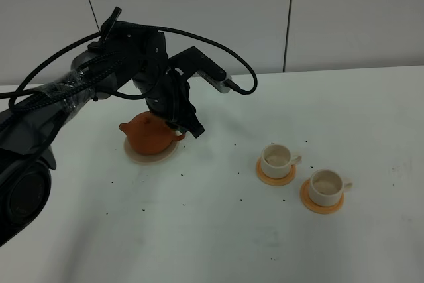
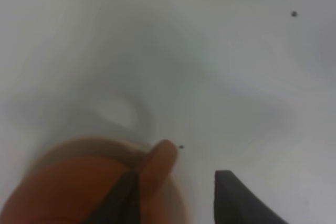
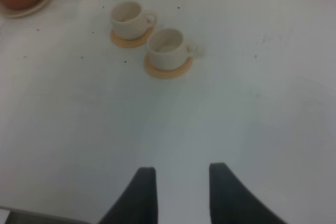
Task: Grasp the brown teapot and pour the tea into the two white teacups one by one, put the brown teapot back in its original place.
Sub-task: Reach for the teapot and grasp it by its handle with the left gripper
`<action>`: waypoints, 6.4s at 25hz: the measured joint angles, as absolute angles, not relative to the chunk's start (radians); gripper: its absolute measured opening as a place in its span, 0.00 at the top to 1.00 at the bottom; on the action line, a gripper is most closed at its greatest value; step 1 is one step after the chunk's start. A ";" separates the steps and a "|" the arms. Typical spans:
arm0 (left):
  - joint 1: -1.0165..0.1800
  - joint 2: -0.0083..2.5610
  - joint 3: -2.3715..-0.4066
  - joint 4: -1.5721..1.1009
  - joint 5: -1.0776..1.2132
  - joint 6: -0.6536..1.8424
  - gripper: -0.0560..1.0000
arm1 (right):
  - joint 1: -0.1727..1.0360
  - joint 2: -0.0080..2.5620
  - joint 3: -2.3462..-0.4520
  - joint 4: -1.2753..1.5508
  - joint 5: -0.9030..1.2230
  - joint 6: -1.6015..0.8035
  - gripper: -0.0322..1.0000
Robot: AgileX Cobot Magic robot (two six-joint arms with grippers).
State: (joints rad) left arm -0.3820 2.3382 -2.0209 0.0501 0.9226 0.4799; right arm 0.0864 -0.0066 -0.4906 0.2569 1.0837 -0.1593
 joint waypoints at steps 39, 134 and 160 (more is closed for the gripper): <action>-0.370 2.388 -2.029 -0.008 1.001 0.476 0.57 | 0.086 -0.007 -0.491 0.257 1.084 -0.159 0.74; -0.221 2.073 -1.756 0.050 1.186 0.024 0.57 | 0.086 -0.007 -0.491 0.258 1.084 -0.159 0.74; -0.209 2.279 -1.946 0.073 1.186 0.094 0.57 | 0.086 -0.007 -0.491 0.260 1.084 -0.159 0.74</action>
State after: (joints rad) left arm -0.2090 2.2789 -1.9461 0.0726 1.1865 0.0937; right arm 0.0864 -0.0066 -0.4906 0.2599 1.0837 -0.1593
